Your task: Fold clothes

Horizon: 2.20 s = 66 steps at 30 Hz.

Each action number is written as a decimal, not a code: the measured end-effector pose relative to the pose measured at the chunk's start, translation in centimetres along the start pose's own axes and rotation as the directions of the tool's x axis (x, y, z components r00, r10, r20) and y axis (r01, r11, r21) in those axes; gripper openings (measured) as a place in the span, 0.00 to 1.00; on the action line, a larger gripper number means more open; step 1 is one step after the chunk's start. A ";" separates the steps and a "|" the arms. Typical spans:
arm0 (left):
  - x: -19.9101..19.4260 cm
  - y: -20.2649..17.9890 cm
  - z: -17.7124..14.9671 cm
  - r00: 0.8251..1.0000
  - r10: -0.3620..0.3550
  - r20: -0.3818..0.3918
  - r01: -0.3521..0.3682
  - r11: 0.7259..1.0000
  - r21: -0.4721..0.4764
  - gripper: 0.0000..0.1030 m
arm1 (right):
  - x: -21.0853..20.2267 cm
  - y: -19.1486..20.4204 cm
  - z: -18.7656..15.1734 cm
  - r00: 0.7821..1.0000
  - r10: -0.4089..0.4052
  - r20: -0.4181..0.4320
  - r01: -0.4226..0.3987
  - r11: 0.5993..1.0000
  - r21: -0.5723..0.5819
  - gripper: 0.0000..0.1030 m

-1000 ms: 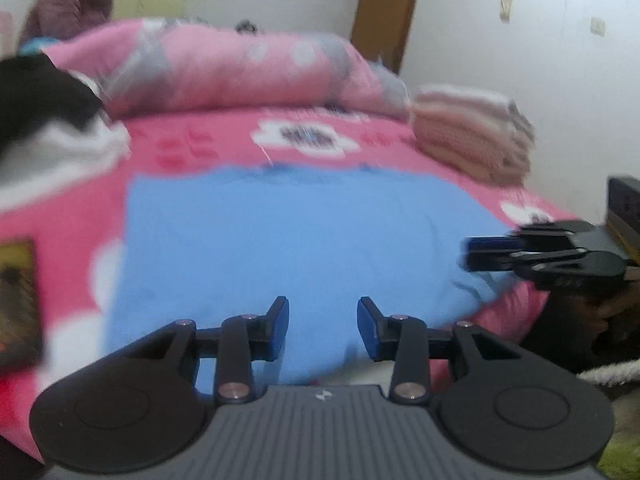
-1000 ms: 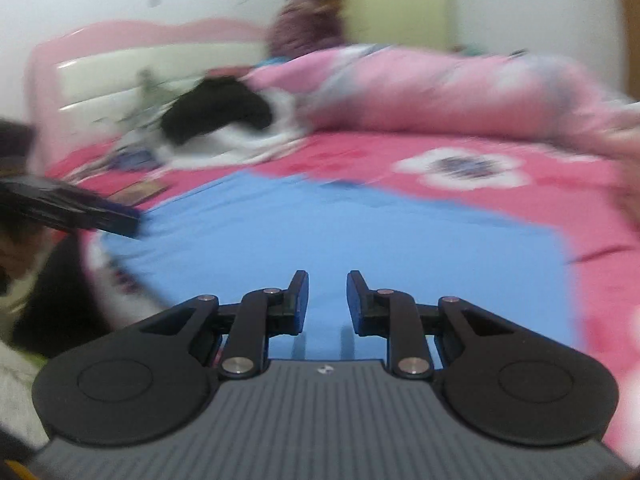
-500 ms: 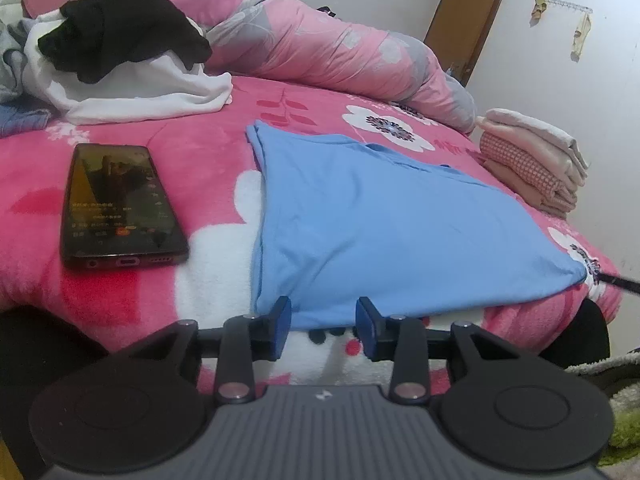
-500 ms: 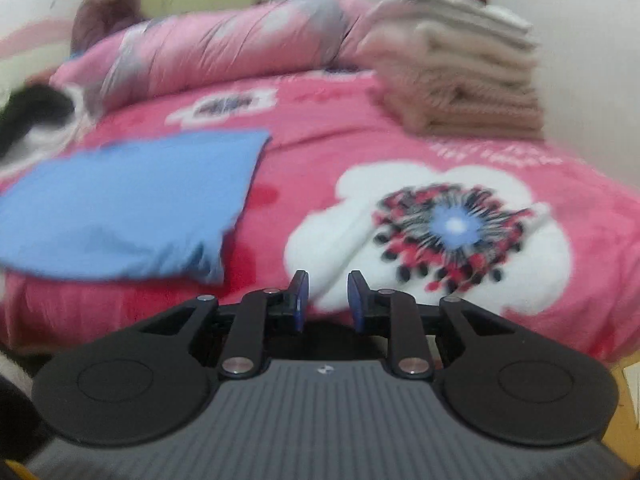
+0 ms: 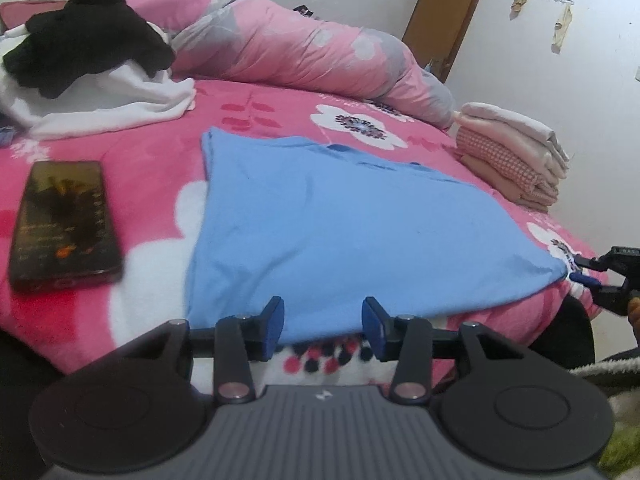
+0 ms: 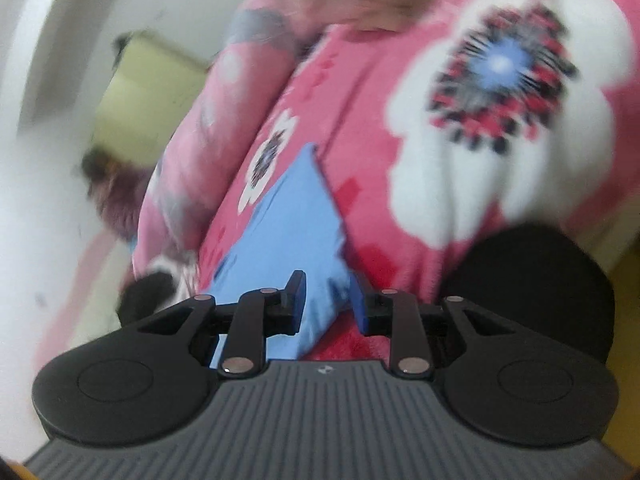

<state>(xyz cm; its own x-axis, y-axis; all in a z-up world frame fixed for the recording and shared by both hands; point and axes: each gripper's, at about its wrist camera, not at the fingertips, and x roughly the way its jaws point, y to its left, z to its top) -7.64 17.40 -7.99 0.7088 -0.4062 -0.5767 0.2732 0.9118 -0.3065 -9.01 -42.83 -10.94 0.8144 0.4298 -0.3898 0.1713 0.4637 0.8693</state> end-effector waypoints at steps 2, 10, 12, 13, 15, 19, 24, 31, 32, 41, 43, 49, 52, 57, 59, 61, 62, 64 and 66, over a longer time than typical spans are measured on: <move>0.5 -0.2 0.3 1.000 -0.010 -0.002 0.010 1.000 -0.010 0.43 | -0.2 -1.2 0.0 0.999 0.039 -0.005 -0.038 0.990 0.135 0.23; 1.8 -0.3 0.5 1.000 -0.014 -0.026 0.013 1.000 -0.010 0.43 | 0.7 -2.6 -0.4 0.993 0.095 -0.070 -0.062 0.925 0.375 0.23; 1.9 -0.1 0.5 1.000 -0.015 -0.028 0.014 1.000 -0.016 0.43 | 1.3 -2.6 -0.2 0.992 0.090 -0.090 -0.047 0.920 0.390 0.23; 1.9 -0.1 0.5 0.999 -0.016 -0.028 0.015 1.000 -0.017 0.43 | 1.5 -2.6 0.0 0.991 0.086 -0.099 -0.041 0.918 0.394 0.23; 2.0 0.0 0.5 0.999 -0.016 -0.030 0.016 1.000 -0.019 0.43 | 1.8 -2.5 0.3 0.991 0.070 -0.111 -0.020 0.916 0.400 0.23; 2.1 0.1 0.6 0.999 -0.020 -0.033 0.020 1.000 -0.021 0.43 | 2.3 -2.6 0.7 0.992 0.029 -0.124 0.026 0.910 0.414 0.23; 2.2 0.4 0.7 0.999 -0.027 -0.035 0.026 0.999 -0.023 0.43 | 2.6 -2.6 1.1 0.993 0.005 -0.120 0.045 0.911 0.410 0.23; 2.3 0.6 0.6 0.999 -0.037 -0.035 0.036 0.999 -0.026 0.43 | 3.1 -2.5 1.6 0.994 -0.030 -0.107 0.070 0.918 0.390 0.15; 2.3 0.7 0.6 0.999 -0.038 -0.036 0.037 0.999 -0.027 0.43 | 3.1 -2.4 1.7 0.994 -0.039 -0.098 0.073 0.924 0.374 0.07; 2.3 0.6 0.6 0.998 -0.041 -0.038 0.040 0.999 -0.026 0.42 | 2.2 2.4 2.1 0.999 -0.035 -0.006 0.034 0.988 -0.149 0.03; 2.2 0.6 0.6 0.998 -0.042 -0.038 0.041 0.999 -0.025 0.42 | 2.3 2.8 1.9 0.996 -0.091 -0.008 0.085 0.953 -0.292 0.03; 2.2 0.6 0.6 0.998 -0.041 -0.043 0.040 0.999 -0.018 0.42 | 1.3 -0.5 2.6 0.985 -0.168 0.035 0.172 0.960 -0.221 0.01; 2.2 0.6 0.6 0.998 -0.041 -0.044 0.040 0.999 -0.015 0.42 | -0.1 1.7 2.7 0.973 -0.195 0.123 0.225 0.918 -0.326 0.04; 2.1 0.4 0.5 0.999 -0.034 -0.041 0.034 0.999 -0.009 0.42 | 1.7 6.9 -0.6 0.993 -0.088 0.073 0.114 0.750 -0.652 0.04; 2.1 0.3 0.4 0.999 -0.034 -0.037 0.033 0.999 -0.009 0.42 | 3.7 8.2 -2.3 0.996 -0.087 0.009 0.065 0.660 -0.748 0.04; 2.1 0.4 0.3 0.999 -0.037 -0.031 0.036 0.999 -0.011 0.42 | 4.6 7.6 -2.5 0.990 -0.140 -0.014 0.079 0.633 -0.770 0.04; 2.1 0.4 0.2 0.999 -0.040 -0.028 0.039 0.999 -0.012 0.42 | 4.8 6.6 -2.2 0.985 -0.174 -0.004 0.110 0.640 -0.760 0.04; 2.1 0.6 0.2 0.999 -0.046 -0.024 0.046 0.999 -0.012 0.42 | 4.3 4.6 -0.9 0.977 -0.213 0.026 0.168 0.683 -0.711 0.00; 2.0 0.7 0.1 0.998 -0.053 -0.020 0.053 0.999 -0.012 0.42 | 3.6 3.9 -0.1 0.979 -0.199 0.048 0.179 0.723 -0.668 0.05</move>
<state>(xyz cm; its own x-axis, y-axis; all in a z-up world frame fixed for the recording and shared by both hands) -5.96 17.28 -9.27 0.6801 -0.4552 -0.5747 0.3026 0.8883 -0.3455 -5.46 -39.34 -8.98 0.7898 0.2915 -0.5397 -0.1004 0.9294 0.3552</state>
